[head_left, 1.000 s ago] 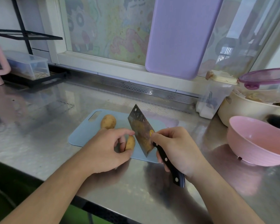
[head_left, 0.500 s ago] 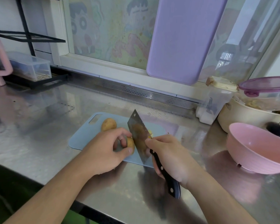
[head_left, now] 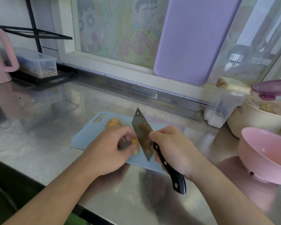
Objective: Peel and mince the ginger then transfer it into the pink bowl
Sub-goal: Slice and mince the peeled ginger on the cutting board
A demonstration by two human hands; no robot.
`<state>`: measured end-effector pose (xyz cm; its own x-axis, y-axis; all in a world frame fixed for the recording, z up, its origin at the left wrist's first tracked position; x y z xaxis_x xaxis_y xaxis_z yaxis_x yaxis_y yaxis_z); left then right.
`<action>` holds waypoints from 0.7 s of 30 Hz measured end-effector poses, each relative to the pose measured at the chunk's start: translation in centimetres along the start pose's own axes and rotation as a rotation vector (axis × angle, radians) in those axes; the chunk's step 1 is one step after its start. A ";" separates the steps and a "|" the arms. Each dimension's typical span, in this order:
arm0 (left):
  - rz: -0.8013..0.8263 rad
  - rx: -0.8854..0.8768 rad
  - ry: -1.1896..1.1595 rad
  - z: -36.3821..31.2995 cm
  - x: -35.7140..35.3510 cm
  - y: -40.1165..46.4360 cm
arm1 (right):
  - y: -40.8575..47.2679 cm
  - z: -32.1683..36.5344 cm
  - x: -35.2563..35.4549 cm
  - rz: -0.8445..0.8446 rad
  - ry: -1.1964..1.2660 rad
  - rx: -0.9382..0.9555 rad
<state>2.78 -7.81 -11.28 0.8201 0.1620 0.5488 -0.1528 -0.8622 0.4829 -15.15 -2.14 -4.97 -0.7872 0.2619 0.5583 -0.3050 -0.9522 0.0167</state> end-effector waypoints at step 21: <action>-0.047 -0.016 0.010 -0.4 0.1 0.0 | -1.2 0.3 0.8 -0.040 -0.002 0.020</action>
<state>2.65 -7.65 -10.96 0.8209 0.2070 0.5323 -0.1231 -0.8460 0.5188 -15.25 -0.79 -4.25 -0.7736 0.2994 0.5585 -0.3250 -0.9441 0.0558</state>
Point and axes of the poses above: each hand's wrist, its own y-axis towards the middle knuckle, its own x-axis out of the back of the hand, z = x × y, the point moved 3 cm from there along y, towards the middle knuckle, and after that the axes turned 15 degrees about -z, right-handed, at the moved point
